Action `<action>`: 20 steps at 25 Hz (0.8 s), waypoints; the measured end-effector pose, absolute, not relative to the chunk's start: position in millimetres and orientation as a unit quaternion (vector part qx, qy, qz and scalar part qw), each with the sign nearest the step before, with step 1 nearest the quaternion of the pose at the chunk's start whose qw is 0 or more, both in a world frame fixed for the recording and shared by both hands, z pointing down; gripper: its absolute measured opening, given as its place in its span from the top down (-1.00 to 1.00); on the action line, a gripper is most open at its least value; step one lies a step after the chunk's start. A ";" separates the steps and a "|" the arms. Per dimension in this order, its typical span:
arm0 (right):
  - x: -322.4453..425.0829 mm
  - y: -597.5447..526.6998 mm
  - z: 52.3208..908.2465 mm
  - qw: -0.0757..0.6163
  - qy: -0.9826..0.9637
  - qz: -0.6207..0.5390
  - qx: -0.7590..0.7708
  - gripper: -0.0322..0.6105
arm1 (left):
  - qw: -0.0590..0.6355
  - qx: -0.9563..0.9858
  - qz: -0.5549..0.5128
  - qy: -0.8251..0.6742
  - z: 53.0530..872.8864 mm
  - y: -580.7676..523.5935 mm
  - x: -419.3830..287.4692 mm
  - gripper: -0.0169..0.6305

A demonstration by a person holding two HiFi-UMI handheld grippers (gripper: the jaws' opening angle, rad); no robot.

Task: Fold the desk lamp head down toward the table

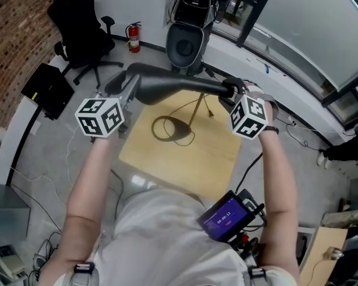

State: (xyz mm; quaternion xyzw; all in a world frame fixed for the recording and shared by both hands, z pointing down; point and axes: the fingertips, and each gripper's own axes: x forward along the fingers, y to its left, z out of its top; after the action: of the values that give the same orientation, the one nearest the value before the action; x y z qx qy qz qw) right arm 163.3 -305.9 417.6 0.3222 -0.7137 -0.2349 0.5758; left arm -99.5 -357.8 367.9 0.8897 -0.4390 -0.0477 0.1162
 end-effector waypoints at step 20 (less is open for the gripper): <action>164.0 -304.3 408.5 0.621 -0.665 -0.279 0.307 0.22 | 0.180 0.885 -0.074 -0.422 409.0 -356.5 -101.2 0.40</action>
State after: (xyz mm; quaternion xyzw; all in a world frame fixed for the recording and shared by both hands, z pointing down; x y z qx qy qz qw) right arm 164.0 -304.3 408.5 0.3069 -0.6650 -0.2786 0.6213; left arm -101.2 -356.5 409.0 0.8852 -0.4222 -0.0745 0.1804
